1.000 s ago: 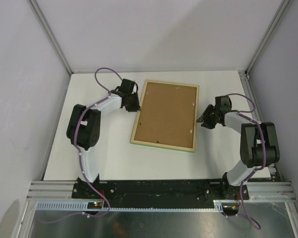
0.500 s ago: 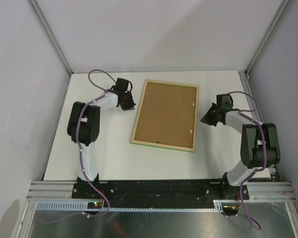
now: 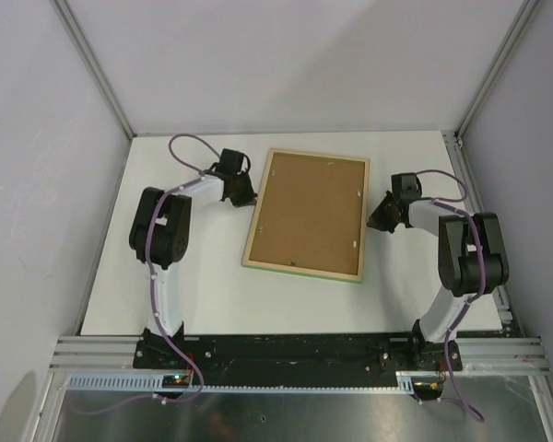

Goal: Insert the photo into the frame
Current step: Place the photo frame at the center of the board.

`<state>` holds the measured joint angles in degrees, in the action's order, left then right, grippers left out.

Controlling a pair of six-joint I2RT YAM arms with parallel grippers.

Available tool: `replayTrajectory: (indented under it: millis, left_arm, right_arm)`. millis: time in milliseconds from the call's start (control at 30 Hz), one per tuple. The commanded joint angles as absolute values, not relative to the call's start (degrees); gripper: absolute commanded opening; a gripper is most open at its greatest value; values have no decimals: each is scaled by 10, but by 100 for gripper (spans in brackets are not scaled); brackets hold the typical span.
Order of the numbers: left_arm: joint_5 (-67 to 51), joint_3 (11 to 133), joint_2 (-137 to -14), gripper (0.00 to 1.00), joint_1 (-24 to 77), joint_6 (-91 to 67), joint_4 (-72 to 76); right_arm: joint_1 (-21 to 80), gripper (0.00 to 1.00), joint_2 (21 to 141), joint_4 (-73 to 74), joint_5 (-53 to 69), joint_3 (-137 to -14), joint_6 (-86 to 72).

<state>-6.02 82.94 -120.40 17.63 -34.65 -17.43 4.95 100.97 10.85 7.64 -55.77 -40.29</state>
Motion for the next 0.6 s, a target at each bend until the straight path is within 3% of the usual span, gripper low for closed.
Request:
replayTrajectory:
  millis: [0,300,567]
  left_arm:
    - [-65,752,-1170,0,204,-389,-187]
    - [-75,537,-987,0,213,-413,-141]
    - [-92,416,-850,0,227,-431,-129]
  right_arm:
    - [70,7,1017,106,74,-577,-415]
    - [132,7,973,154,58,-558,-388]
    - [212,6,926,168,36,-512,-401]
